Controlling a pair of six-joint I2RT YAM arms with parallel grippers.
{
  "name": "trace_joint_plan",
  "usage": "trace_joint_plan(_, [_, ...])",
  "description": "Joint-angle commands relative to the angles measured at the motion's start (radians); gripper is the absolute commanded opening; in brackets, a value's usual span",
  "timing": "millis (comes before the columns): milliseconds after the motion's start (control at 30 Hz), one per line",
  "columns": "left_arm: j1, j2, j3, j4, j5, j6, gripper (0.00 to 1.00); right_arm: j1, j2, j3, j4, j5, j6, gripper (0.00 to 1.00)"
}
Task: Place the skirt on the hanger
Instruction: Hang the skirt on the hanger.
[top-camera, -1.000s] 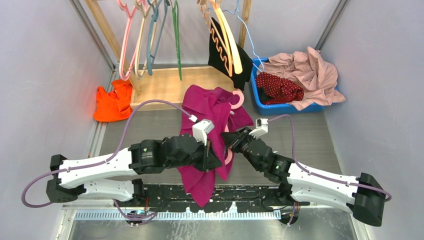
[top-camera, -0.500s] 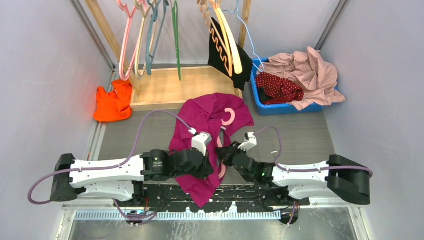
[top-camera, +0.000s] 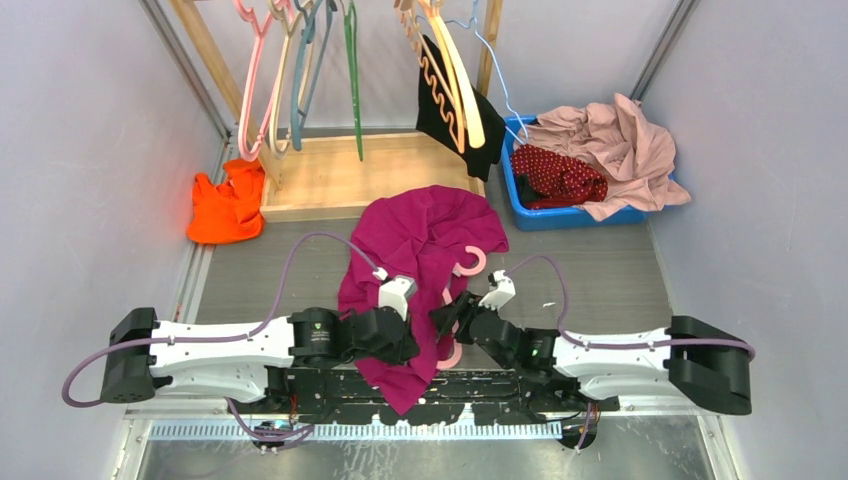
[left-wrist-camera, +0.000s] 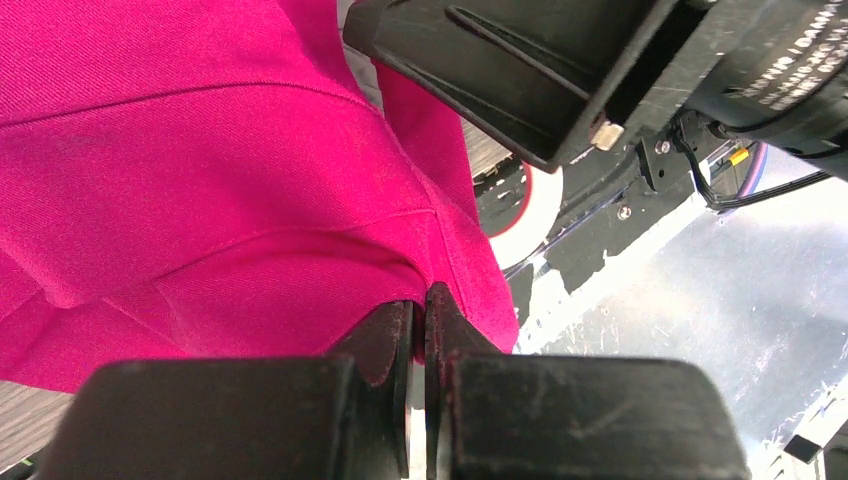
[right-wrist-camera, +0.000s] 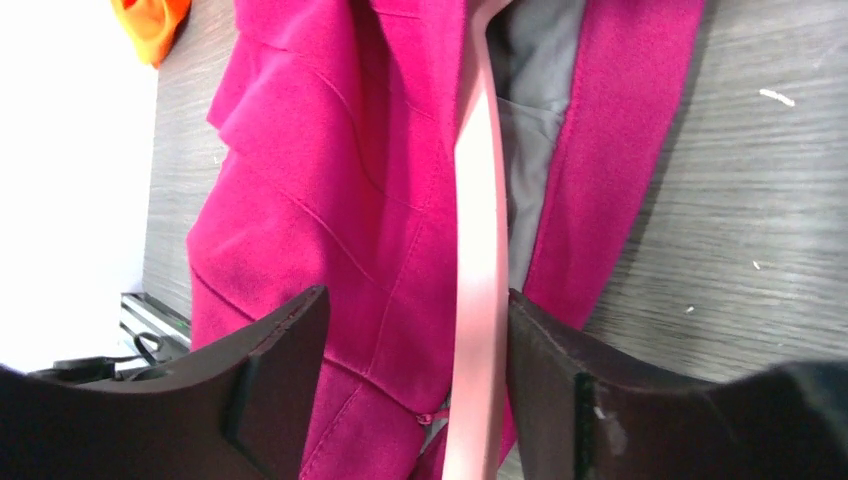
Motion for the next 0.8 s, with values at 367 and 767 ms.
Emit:
trace_joint_plan(367, [-0.004,0.0,0.026,0.046,-0.006,-0.001,0.0,-0.326,-0.117,0.056,-0.072,-0.336,-0.142,0.7])
trace_joint_plan(767, [-0.004,-0.002,0.048,0.029,-0.006,0.01,0.0,-0.421,0.186,0.126,0.178,-0.468,-0.104,0.64])
